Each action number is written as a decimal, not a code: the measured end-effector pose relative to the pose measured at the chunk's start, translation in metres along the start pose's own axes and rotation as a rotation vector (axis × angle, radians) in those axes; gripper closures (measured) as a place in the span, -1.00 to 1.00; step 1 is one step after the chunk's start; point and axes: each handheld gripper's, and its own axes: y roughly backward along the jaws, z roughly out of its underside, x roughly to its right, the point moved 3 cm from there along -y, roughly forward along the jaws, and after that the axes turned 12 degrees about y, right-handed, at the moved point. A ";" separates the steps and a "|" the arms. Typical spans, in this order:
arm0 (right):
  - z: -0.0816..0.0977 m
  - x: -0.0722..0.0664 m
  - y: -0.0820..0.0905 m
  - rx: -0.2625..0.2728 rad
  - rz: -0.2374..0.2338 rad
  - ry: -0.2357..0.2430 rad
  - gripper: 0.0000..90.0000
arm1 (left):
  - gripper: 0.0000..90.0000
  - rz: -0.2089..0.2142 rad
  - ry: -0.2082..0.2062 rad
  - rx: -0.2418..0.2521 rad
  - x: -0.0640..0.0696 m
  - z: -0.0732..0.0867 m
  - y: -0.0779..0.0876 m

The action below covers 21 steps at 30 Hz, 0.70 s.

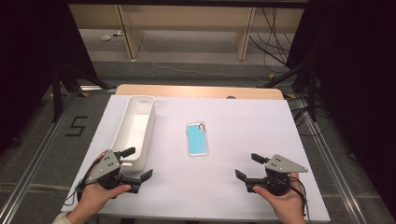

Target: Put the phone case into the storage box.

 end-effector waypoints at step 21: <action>-0.011 0.006 -0.012 -0.040 -0.035 0.055 0.91 | -0.94 -0.007 -0.002 0.002 -0.001 -0.001 0.000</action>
